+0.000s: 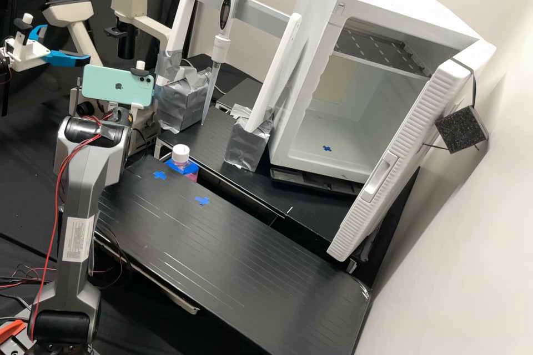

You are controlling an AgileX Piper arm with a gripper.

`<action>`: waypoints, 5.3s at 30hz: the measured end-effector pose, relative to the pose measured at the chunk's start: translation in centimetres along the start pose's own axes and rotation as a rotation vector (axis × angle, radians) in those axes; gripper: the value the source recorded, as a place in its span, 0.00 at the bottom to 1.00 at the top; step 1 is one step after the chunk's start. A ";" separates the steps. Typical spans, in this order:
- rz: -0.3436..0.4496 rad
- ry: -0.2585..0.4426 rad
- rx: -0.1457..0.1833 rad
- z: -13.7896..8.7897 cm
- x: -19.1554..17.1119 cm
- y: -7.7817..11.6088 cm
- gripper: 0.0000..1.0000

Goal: Move the petri dish to the bench

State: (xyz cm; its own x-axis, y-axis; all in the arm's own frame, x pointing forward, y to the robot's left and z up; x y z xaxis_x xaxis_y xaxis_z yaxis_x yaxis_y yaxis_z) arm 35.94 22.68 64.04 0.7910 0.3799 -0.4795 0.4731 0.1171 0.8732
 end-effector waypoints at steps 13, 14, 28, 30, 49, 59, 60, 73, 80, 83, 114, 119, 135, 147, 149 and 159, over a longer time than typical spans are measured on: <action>-0.014 0.029 0.004 0.2 -0.1 0.3 1.00; -0.013 0.030 0.004 0.2 -0.1 0.3 1.00; 0.094 0.124 -0.030 -1.5 -2.8 3.2 1.00; 0.126 0.161 -0.035 -2.0 -3.2 3.7 1.00; 0.141 0.160 -0.089 -2.0 -1.5 3.2 1.00; 0.124 0.132 -0.109 -1.2 -0.8 2.5 1.00; 0.123 0.130 -0.105 -1.2 -0.8 2.4 1.00; 0.078 0.097 -0.112 -0.2 -0.6 0.5 1.00; 0.060 0.098 -0.110 -0.5 -0.9 -0.3 1.00; 0.059 0.099 -0.108 -0.7 -0.9 -0.5 1.00; 0.036 0.064 -0.105 -0.8 1.2 -0.4 0.00; 0.031 0.067 -0.092 -0.7 1.3 -0.5 0.00; 0.019 0.080 -0.052 -1.0 1.8 -0.4 0.00; 0.016 0.060 -0.058 0.0 2.1 -0.5 1.00; 0.021 0.055 -0.059 0.0 2.1 -0.5 1.00; 0.030 0.048 -0.050 0.1 2.1 -0.4 1.00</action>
State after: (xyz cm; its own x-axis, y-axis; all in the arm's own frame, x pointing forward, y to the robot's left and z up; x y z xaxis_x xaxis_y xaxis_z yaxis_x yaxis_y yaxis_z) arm 37.45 23.35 62.67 0.7843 0.4274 -0.4497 0.4290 0.1500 0.8908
